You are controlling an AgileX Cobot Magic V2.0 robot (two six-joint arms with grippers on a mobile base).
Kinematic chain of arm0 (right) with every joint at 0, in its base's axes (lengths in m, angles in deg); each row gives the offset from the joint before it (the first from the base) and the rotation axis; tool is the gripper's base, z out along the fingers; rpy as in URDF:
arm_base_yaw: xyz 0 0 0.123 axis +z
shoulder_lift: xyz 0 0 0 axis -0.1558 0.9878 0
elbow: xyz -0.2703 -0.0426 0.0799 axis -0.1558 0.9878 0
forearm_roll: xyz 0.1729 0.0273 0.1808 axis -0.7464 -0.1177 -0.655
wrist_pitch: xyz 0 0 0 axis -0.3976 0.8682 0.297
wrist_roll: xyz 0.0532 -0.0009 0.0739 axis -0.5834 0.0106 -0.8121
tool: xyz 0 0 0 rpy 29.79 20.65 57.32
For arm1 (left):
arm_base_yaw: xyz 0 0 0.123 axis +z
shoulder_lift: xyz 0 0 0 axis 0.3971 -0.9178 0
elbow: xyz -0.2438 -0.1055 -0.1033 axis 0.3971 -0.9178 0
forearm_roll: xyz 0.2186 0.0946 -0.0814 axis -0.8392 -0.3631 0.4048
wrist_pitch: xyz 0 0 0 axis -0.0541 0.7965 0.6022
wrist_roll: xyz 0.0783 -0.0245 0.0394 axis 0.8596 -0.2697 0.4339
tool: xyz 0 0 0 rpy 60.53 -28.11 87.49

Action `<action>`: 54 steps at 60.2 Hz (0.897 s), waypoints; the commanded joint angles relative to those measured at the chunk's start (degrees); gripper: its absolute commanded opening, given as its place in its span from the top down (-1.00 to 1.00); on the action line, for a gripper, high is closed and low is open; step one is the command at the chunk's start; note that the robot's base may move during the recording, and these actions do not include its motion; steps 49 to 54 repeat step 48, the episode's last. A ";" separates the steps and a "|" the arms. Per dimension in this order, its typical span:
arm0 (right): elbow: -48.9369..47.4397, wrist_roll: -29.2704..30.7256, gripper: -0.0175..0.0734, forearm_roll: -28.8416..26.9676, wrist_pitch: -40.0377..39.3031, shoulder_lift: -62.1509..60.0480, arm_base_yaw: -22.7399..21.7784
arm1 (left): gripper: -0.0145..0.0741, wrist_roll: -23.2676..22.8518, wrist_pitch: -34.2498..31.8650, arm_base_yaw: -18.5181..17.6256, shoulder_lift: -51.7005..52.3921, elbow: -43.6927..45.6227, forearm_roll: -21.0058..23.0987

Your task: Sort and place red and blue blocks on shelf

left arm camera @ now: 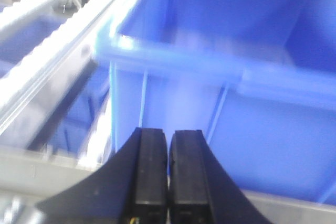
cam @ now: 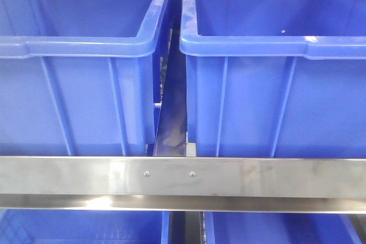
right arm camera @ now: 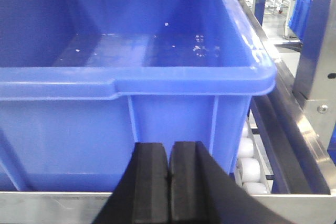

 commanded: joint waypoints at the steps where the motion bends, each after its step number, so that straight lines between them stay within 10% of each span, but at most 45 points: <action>1: -1.16 0.57 0.49 0.28 -4.79 -0.99 -0.32 | 0.38 -0.69 -5.88 0.04 1.14 -1.98 -0.47; 54: -1.16 0.57 0.49 0.28 -4.79 -0.99 -0.32 | 0.38 0.41 -11.10 0.04 1.29 -2.01 0.16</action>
